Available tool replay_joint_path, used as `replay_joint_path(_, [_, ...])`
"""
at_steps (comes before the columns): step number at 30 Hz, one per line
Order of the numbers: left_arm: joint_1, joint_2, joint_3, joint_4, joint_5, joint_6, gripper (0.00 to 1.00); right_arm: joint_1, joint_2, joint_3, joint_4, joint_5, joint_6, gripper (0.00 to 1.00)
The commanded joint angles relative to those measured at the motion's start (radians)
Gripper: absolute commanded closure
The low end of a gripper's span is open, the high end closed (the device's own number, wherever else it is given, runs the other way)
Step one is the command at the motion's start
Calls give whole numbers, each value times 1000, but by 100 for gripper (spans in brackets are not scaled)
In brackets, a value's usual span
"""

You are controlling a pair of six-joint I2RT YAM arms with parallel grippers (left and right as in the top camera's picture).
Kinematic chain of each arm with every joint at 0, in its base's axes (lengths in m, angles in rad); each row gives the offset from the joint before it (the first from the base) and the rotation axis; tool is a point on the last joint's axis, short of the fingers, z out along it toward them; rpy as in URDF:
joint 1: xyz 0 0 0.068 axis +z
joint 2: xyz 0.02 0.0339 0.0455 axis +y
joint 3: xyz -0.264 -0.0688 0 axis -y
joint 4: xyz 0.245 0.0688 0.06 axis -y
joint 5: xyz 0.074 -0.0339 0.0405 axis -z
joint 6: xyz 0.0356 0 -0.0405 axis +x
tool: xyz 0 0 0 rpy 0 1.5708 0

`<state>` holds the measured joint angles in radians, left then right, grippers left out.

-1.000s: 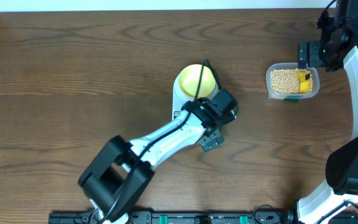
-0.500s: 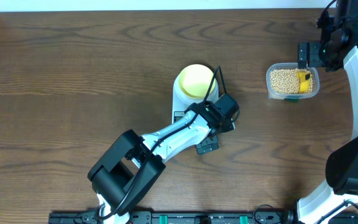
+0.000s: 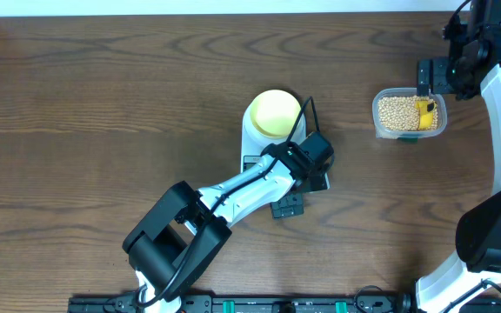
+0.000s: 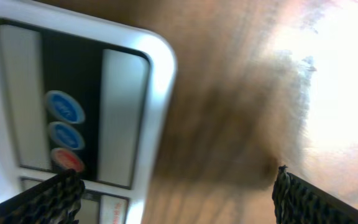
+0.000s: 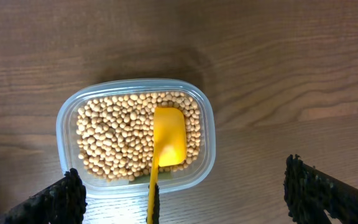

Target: Scoop item into bowl and weigh 50g on scale

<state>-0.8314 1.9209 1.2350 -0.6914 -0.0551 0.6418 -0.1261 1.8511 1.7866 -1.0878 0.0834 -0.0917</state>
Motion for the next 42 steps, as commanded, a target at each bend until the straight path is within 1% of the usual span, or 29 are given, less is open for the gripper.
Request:
replay_joint_path(1, [16,-1,21,-34,77,86,2,-3,-5,11,-2,8,1,1])
replay_joint_path(5, [40,-1,39,-74,128,114,2,-4,-5,11,-2,8,1,1])
replay_joint_path(8, [67,-1,40,-74,162,126,2,-4,-5,11,-2,8,1,1])
replay_joint_path(13, [99,-1,41,-75,168,137,2,-3,-5,11,-2,8,1,1])
replay_joint_path(19, [126,-1,41,-63,175,182,2,-3,-5,11,-2,8,1,1])
replay_joint_path(25, [115,0,41,-55,175,212,2,-3,-5,11,-2,8,1,1])
replay_joint_path(32, [101,1,41,5,176,215,2,-3,-5,11,-2,8,1,1])
replay_joint_path(42, [101,3,41,-14,205,217,2,-3,-5,11,-2,8,1,1])
